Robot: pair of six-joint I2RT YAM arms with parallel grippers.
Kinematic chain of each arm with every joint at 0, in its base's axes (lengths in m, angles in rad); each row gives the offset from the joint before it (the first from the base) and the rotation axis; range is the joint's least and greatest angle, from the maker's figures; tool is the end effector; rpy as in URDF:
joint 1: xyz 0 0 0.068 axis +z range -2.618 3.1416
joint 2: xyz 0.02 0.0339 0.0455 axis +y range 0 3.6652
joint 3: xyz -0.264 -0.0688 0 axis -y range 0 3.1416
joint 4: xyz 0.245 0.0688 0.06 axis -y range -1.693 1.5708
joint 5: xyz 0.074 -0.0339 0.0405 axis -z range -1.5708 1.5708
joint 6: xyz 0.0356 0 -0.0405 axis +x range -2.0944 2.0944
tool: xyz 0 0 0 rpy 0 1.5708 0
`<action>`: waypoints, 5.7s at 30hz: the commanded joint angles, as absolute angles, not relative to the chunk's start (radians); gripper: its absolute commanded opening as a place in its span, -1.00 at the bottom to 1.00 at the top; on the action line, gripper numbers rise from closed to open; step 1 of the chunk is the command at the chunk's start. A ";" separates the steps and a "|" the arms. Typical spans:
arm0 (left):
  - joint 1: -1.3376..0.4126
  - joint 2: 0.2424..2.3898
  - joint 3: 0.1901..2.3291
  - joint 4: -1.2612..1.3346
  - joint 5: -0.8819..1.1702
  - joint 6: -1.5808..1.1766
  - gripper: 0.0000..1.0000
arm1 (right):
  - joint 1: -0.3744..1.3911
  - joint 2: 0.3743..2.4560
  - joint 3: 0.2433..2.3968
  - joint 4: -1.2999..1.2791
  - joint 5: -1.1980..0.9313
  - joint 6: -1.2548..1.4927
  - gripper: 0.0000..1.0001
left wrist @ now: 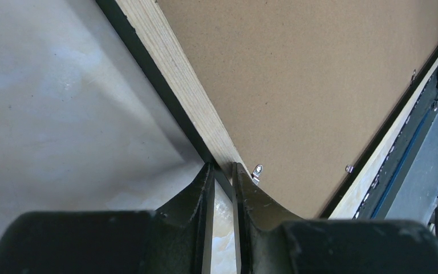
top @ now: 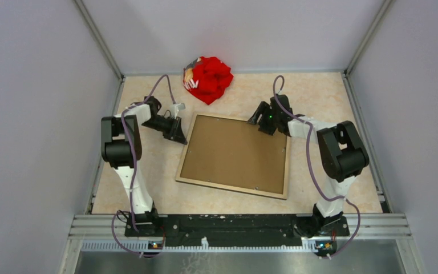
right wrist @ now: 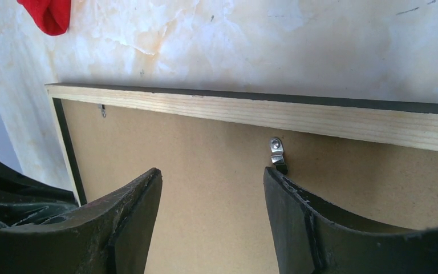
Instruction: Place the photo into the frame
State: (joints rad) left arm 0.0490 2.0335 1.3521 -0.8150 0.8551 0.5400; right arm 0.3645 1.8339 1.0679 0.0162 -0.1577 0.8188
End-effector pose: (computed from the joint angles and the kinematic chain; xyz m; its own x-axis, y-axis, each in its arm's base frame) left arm 0.3740 -0.0086 0.1449 -0.8420 0.2965 -0.4507 0.5326 0.5896 -0.6073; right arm 0.3593 0.1431 0.1674 -0.7705 0.4780 -0.4217 0.1512 0.7797 0.6076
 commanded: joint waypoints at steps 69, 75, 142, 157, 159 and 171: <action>0.028 2.019 1.323 -0.807 0.786 0.596 -0.59 | 0.345 1.852 1.038 0.126 -0.057 0.910 0.27; 0.027 2.014 1.324 -0.808 0.787 0.594 -0.58 | 0.345 1.755 1.040 0.067 -0.028 0.838 0.34; 0.029 2.014 1.322 -0.822 0.793 0.608 -0.58 | 0.363 1.628 1.060 -0.113 -0.013 0.716 0.34; 0.029 2.005 1.304 -0.812 0.798 0.603 -0.58 | 0.422 1.437 0.879 -0.408 0.178 0.602 0.30; 0.029 2.004 1.304 -0.811 0.798 0.603 -0.58 | 0.422 1.442 0.876 -0.397 0.183 0.595 0.29; 0.029 2.006 1.307 -0.813 0.803 0.603 -0.58 | 0.422 1.525 0.938 -0.370 0.211 0.535 0.29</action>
